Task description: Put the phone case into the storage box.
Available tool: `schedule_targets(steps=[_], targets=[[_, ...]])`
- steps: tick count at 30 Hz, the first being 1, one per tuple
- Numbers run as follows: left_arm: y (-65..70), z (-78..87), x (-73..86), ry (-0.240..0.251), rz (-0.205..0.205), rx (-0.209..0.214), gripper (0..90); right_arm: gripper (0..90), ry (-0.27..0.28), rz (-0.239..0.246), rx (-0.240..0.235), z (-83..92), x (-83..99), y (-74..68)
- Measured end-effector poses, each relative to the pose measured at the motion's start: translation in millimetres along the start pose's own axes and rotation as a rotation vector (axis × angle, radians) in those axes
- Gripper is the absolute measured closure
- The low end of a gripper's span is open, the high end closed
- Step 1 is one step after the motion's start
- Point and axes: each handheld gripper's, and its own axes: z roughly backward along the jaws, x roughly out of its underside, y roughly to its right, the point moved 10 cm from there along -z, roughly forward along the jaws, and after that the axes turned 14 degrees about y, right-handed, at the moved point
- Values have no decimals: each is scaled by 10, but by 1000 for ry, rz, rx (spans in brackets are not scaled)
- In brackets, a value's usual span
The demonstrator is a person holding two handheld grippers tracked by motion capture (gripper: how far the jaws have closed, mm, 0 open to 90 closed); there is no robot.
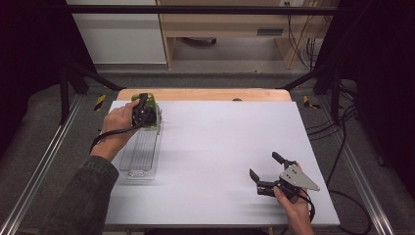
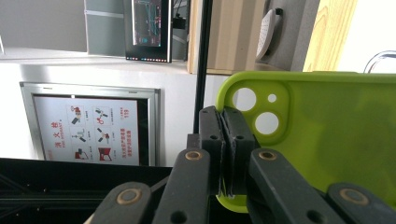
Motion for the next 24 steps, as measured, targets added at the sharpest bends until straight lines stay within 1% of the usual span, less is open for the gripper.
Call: schedule_targets(steps=[3,9,13,16,20,24], targets=[[19,-7,-14,4,-8,3,873,21,0,1,0,-2,0,-3],[28,-6,-12,2,-2,6,872,21,0,1,3,3,-2,3],[41,-1,20,-5,5,10,873,21,-2,1,1,1,3,-3],[64,10,31,-13,1,19,872,21,0,0,3,2,-2,-2],[80,11,27,-9,-2,19,872,21,-4,3,-1,1,9,-6],[80,1,31,-8,4,17,872,21,-3,3,3,2,7,1]])
